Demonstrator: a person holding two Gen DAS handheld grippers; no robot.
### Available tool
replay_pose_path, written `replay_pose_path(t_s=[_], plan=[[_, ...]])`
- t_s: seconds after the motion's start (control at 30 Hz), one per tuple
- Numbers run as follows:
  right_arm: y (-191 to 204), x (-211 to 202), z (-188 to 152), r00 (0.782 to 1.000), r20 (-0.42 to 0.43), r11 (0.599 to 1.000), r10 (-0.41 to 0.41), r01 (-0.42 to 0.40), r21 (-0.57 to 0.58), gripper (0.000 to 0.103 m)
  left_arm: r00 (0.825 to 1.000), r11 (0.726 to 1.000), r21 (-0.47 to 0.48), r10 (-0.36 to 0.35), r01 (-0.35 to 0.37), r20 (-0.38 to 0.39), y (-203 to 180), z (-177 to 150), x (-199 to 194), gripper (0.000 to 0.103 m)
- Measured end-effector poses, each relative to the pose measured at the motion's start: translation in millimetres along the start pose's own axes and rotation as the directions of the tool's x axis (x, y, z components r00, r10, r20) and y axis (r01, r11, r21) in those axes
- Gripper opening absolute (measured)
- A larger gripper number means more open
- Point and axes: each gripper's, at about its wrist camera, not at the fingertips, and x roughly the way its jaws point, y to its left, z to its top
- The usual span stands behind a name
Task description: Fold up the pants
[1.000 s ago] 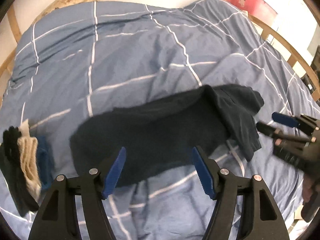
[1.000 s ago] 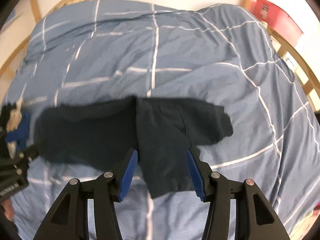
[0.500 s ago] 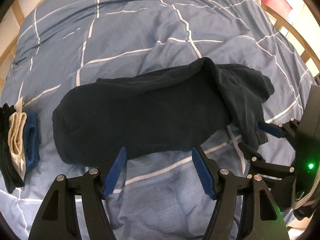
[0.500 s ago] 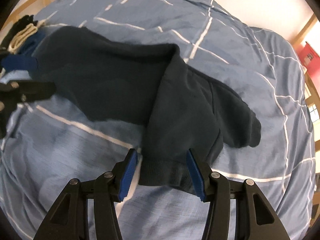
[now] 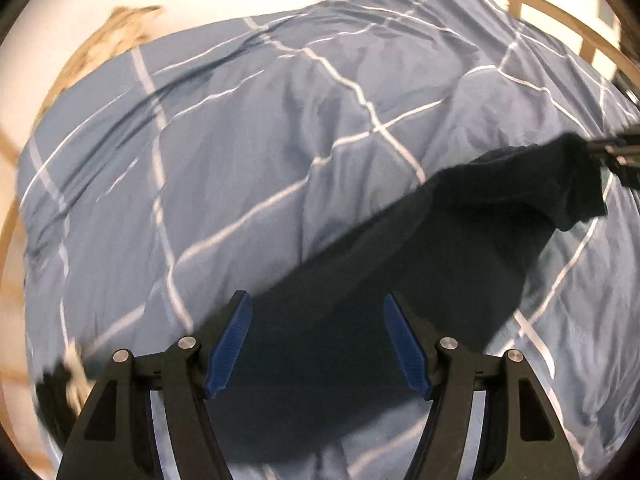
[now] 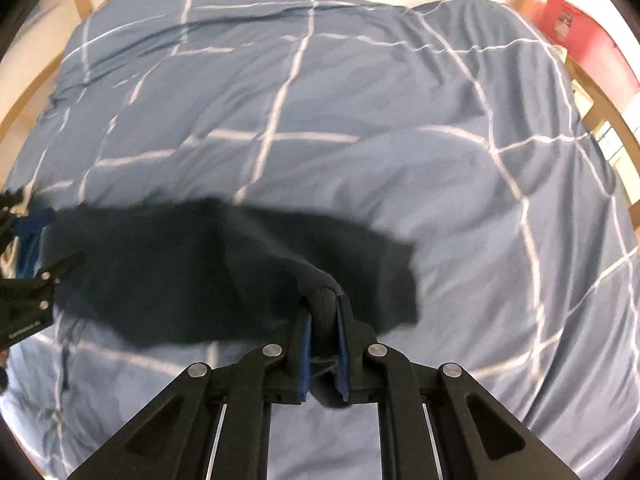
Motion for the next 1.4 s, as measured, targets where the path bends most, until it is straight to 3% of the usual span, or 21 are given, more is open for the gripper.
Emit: replay_pose_path(t_s=[0.1,0.23,0.3,0.43,0.57,0.6,0.73,0.83,1.07,1.17,1.23,1.27,1.3,1.4], plan=[[-5,13,20,1.000,-0.017,1.000,-0.012,0.011,-0.019,0.011,0.996,0.994,0.071,-0.086,0.087,-0.017,-1,25,18,0.067],[-11,35,33,0.998,-0.060,1.000,0.019,-0.019,0.002,0.011,0.967,0.964,0.112,-0.230,0.241,-0.107,-7,51,49,0.066],[-18,39,34,0.997,-0.076,1.000,0.020,-0.018,0.022,0.011,0.958,0.957,0.111,-0.250,0.266,-0.141,-7,60,65,0.056],[-29,49,38,0.995,-0.099,1.000,0.005,-0.002,0.028,0.011,0.919,0.935,0.060,-0.329,0.349,-0.220,-8,67,91,0.045],[-33,57,41,0.994,-0.112,1.000,0.012,-0.009,0.027,0.011,0.888,0.921,0.060,-0.352,0.385,-0.297,-17,63,105,0.008],[-35,58,42,0.993,-0.115,0.999,0.017,-0.013,0.033,0.011,0.885,0.920,0.048,-0.358,0.388,-0.297,-16,63,104,0.008],[-40,62,45,0.993,-0.121,0.999,0.011,-0.007,0.036,0.011,0.892,0.929,-0.003,-0.356,0.370,-0.278,-7,71,97,0.008],[-44,75,49,0.989,-0.150,0.999,0.006,0.000,0.037,0.011,0.900,0.939,0.017,-0.323,0.342,-0.295,-8,76,106,0.008],[-59,111,60,0.972,-0.232,0.996,0.042,-0.021,0.089,0.012,0.895,0.949,-0.009,-0.301,0.316,-0.329,-14,74,125,0.009],[-61,111,62,0.974,-0.227,0.996,-0.015,0.034,0.079,0.027,0.906,0.956,0.008,-0.275,0.293,-0.320,-18,73,123,0.016],[-65,104,64,0.972,-0.211,0.990,-0.102,0.120,0.072,0.040,0.918,0.963,0.012,-0.252,0.268,-0.305,-21,73,117,0.027],[-68,100,65,0.969,-0.201,0.985,-0.143,0.159,0.068,0.045,0.927,0.966,0.011,-0.245,0.259,-0.285,-20,74,110,0.040],[-72,90,65,0.964,-0.171,0.973,-0.204,0.219,0.072,0.046,0.934,0.968,0.009,-0.241,0.253,-0.264,-19,75,104,0.048],[-76,64,62,0.958,-0.134,0.961,-0.253,0.264,0.076,0.046,0.952,0.970,0.010,-0.234,0.241,-0.197,-17,77,76,0.051]])
